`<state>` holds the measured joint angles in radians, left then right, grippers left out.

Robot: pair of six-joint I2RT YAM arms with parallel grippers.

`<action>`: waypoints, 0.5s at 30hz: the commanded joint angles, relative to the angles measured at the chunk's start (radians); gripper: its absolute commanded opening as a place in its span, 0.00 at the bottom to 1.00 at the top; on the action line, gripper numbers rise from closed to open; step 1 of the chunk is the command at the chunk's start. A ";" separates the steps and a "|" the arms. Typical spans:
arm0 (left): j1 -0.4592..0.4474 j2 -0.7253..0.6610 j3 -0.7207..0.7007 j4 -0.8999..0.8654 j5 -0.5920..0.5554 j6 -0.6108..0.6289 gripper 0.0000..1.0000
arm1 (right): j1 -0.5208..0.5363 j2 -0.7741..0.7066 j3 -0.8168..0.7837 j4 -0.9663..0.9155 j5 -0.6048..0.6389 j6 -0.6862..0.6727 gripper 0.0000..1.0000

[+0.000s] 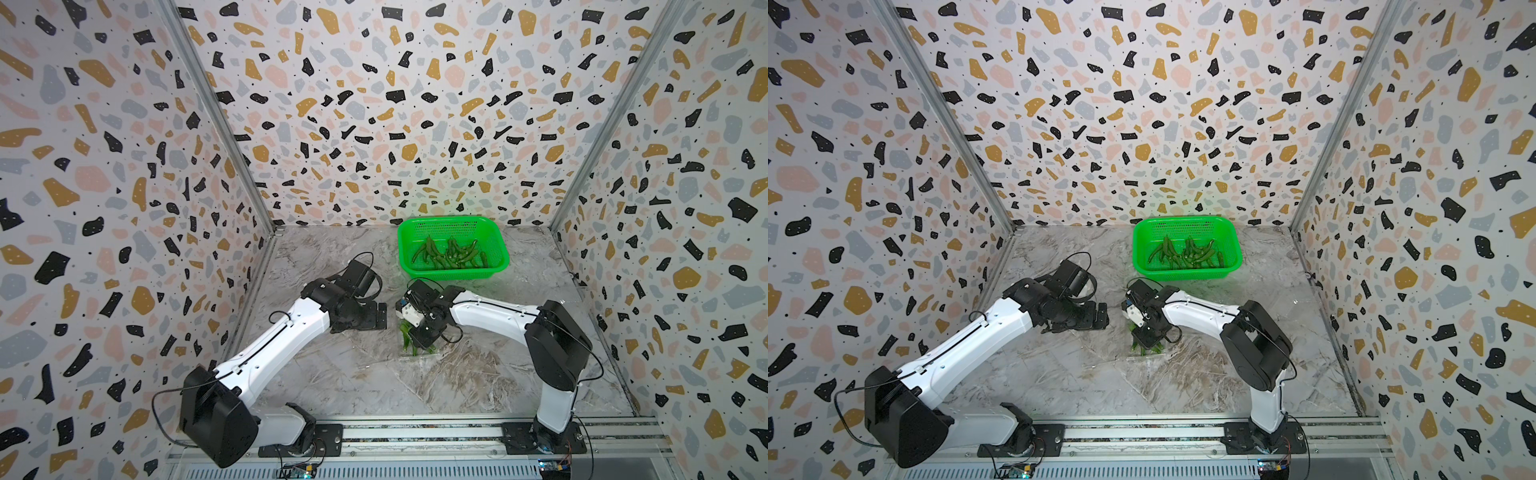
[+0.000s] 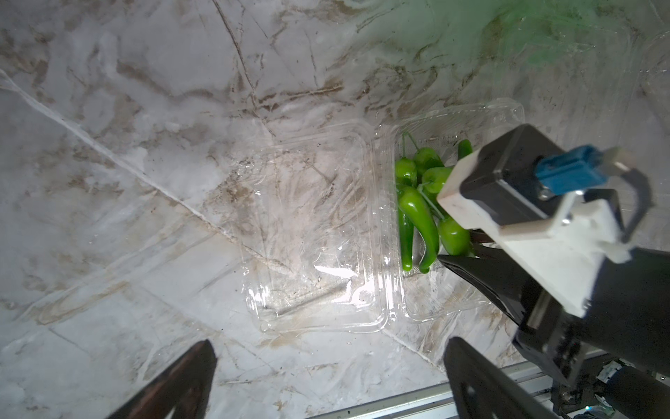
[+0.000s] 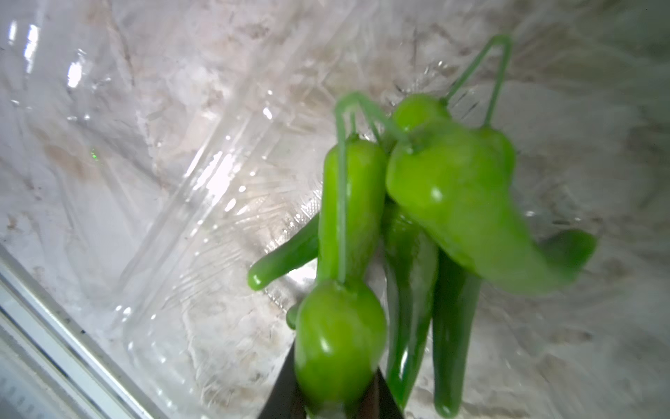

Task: Take small green peppers out of containers
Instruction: Pick up the green pepper from the packing box.

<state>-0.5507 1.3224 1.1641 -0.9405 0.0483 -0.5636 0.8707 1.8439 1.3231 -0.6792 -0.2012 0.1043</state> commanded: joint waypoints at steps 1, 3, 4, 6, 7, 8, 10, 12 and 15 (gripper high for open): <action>0.008 0.001 -0.003 0.014 0.014 0.014 0.99 | -0.009 -0.123 0.027 -0.051 0.000 0.015 0.15; 0.008 0.010 0.002 0.020 0.020 0.015 0.99 | -0.026 -0.163 0.028 -0.060 -0.019 0.027 0.14; 0.008 0.014 0.004 0.022 0.022 0.017 0.99 | -0.036 -0.177 0.031 -0.066 -0.030 0.030 0.13; 0.008 0.022 0.011 0.023 0.025 0.019 0.99 | -0.061 -0.203 0.044 -0.079 -0.050 0.038 0.13; 0.007 0.026 0.015 0.023 0.025 0.022 0.99 | -0.077 -0.217 0.052 -0.084 -0.061 0.041 0.13; 0.009 0.029 0.018 0.022 0.027 0.024 0.99 | -0.095 -0.229 0.063 -0.086 -0.078 0.044 0.13; 0.009 0.034 0.025 0.019 0.026 0.028 0.99 | -0.135 -0.247 0.089 -0.091 -0.103 0.050 0.13; 0.009 0.039 0.035 0.014 0.023 0.034 0.99 | -0.181 -0.254 0.128 -0.089 -0.118 0.053 0.13; 0.012 0.047 0.043 0.013 0.024 0.041 0.99 | -0.268 -0.227 0.214 -0.066 -0.118 0.051 0.13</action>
<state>-0.5468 1.3640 1.1717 -0.9371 0.0700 -0.5453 0.6628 1.6268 1.4555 -0.7433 -0.3000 0.1429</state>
